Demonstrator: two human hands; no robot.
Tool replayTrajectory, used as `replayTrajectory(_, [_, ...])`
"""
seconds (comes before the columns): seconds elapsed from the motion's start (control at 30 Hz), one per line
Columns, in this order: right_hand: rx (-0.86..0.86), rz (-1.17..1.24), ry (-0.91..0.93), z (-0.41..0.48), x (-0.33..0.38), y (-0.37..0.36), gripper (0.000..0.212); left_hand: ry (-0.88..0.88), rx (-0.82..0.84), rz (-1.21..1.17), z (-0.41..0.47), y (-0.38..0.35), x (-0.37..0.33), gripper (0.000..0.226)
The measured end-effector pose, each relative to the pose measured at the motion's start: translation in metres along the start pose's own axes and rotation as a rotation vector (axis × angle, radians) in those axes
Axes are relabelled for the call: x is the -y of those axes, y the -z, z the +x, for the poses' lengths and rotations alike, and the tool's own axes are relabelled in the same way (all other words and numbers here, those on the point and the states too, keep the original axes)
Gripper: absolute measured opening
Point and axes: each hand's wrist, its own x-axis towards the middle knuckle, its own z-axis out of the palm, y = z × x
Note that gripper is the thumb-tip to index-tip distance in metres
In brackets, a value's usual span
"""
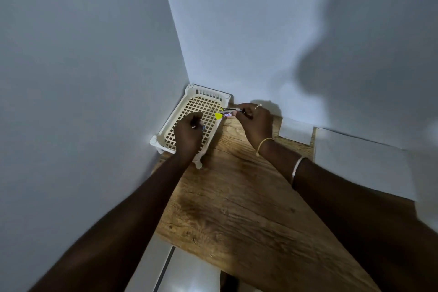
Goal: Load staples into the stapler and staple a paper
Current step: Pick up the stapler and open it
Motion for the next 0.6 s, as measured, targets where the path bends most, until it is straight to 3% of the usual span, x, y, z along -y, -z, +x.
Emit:
replayTrajectory(0.13, [-0.098,0.290,-0.153,-0.030,0.010,0.040,0.015,0.105,0.070,-0.158,-0.034,-0.022,-0.017,0.027])
replayTrajectory(0.27, [-0.173,0.691,-0.422,-0.066,0.015,0.082,0.017,0.405,0.265,-0.723,-0.073,-0.051,-0.044,0.037])
replayTrajectory(0.33, [-0.192,0.845,-0.548,-0.084,0.016,0.101,0.016,0.485,0.352,-0.890,-0.095,-0.064,-0.056,0.042])
replayTrajectory(0.5, [-0.160,1.010,-0.726,-0.127,0.018,0.131,0.006,0.388,0.482,-1.050,-0.155,-0.081,-0.076,0.026])
replayTrajectory(0.6, [-0.111,1.075,-0.750,-0.149,0.017,0.137,0.005,0.395,0.479,-1.131,-0.178,-0.088,-0.090,0.023])
